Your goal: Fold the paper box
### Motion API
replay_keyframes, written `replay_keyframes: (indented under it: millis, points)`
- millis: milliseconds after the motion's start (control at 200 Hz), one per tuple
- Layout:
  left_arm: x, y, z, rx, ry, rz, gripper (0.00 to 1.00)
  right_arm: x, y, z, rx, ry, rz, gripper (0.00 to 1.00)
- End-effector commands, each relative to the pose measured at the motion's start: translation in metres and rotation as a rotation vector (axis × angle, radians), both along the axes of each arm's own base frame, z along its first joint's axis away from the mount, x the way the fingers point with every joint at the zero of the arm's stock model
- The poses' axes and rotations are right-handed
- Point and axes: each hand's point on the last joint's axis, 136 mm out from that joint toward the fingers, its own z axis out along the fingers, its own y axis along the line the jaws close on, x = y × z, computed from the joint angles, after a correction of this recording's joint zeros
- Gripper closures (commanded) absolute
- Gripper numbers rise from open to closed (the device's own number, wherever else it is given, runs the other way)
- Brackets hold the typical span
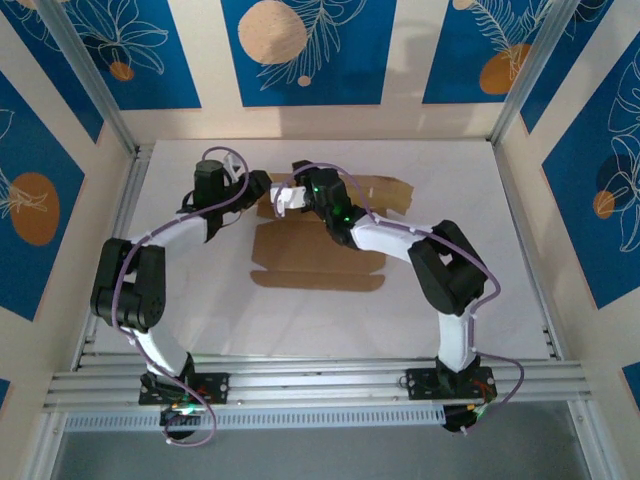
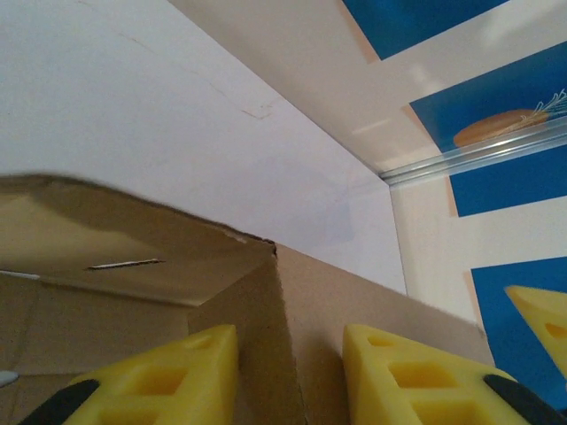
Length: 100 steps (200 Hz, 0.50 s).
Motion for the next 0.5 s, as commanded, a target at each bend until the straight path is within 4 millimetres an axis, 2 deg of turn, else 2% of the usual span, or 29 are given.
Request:
replay_keyframes:
  millis: [0, 110, 180, 285, 400, 455, 495]
  points:
    - [0.0, 0.007, -0.019, 0.038, 0.014, 0.024, 0.65, -0.026, 0.007, 0.031, 0.094, 0.034, 0.051, 0.41]
    - [0.0, 0.008, -0.018, 0.036, 0.012, 0.027, 0.65, -0.059, 0.007, 0.036, 0.163, 0.271, 0.108, 0.41]
    - [0.001, 0.008, -0.017, 0.034, 0.008, 0.03, 0.66, -0.079, 0.005, 0.047, 0.237, 0.427, 0.139, 0.41]
    - [0.0, 0.009, -0.016, 0.033, 0.0, 0.04, 0.67, -0.101, 0.0, 0.055, 0.295, 0.596, 0.168, 0.41]
    - [0.001, 0.01, -0.015, 0.024, -0.007, 0.055, 0.67, -0.11, 0.001, 0.061, 0.346, 0.661, 0.145, 0.41]
    - [0.002, 0.01, -0.013, 0.017, -0.009, 0.063, 0.67, -0.107, 0.001, 0.074, 0.446, 0.681, 0.094, 0.43]
    - [0.003, 0.01, -0.013, 0.015, -0.011, 0.07, 0.67, -0.102, 0.0, 0.091, 0.56, 0.71, 0.034, 0.46]
